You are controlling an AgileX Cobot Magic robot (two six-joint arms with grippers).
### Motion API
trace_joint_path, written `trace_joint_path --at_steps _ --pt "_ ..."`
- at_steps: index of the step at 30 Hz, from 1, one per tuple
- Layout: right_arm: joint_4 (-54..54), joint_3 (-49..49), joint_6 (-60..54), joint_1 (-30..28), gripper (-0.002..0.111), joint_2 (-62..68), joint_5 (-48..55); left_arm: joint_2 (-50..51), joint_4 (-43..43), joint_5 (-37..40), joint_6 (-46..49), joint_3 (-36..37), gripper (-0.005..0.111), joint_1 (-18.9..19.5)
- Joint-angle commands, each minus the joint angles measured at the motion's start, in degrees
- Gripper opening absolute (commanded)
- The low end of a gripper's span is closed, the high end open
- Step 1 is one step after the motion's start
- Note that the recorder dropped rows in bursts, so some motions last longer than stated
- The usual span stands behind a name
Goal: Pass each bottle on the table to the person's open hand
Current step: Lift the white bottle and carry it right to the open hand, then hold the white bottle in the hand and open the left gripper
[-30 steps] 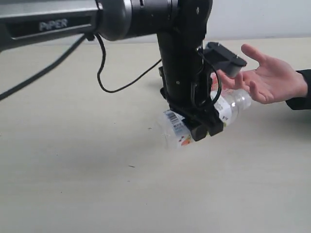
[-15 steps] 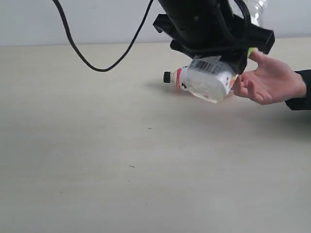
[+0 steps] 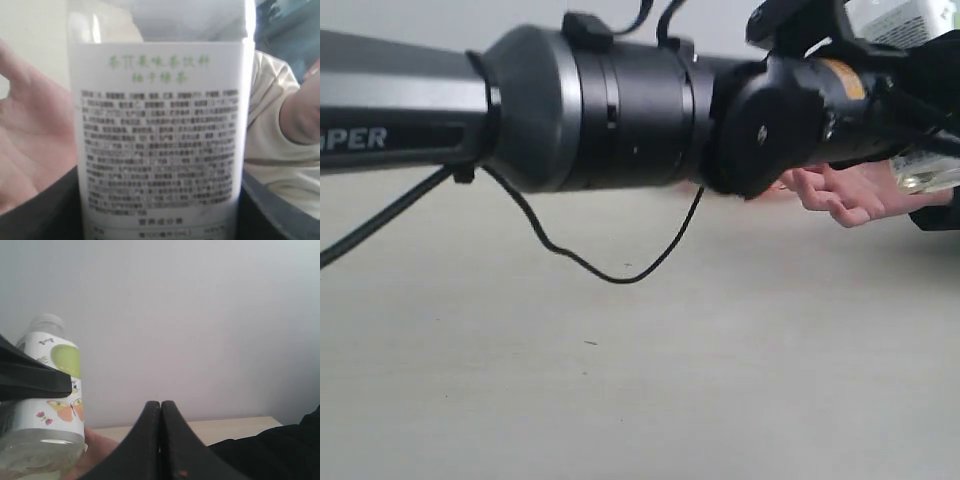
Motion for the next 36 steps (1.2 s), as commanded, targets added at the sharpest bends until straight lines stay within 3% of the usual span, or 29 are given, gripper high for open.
trace_joint_path --at_steps 1,8,14,26,30,36 --pt "-0.05 0.25 -0.14 -0.28 0.000 -0.28 -0.13 0.42 -3.29 -14.93 -2.60 6.46 0.000 -1.00" --pt "-0.05 0.25 -0.14 -0.28 0.000 -0.28 -0.13 2.83 -3.61 -16.30 -2.33 6.72 0.000 -0.76" --pt "-0.18 0.25 -0.14 -0.28 0.000 -0.28 -0.13 5.43 -5.17 -17.90 -9.83 6.72 0.000 0.40" --pt "0.02 0.25 -0.14 -0.28 0.000 -0.28 -0.13 8.16 -5.04 -17.69 -10.09 6.72 0.002 1.26" --pt "0.02 0.25 -0.14 -0.28 0.000 -0.28 -0.13 8.16 -5.04 -17.57 -10.09 6.72 0.013 1.26" --pt "0.02 0.25 -0.14 -0.28 0.000 -0.28 -0.13 8.16 -4.23 -17.57 -10.09 6.72 0.047 1.26"
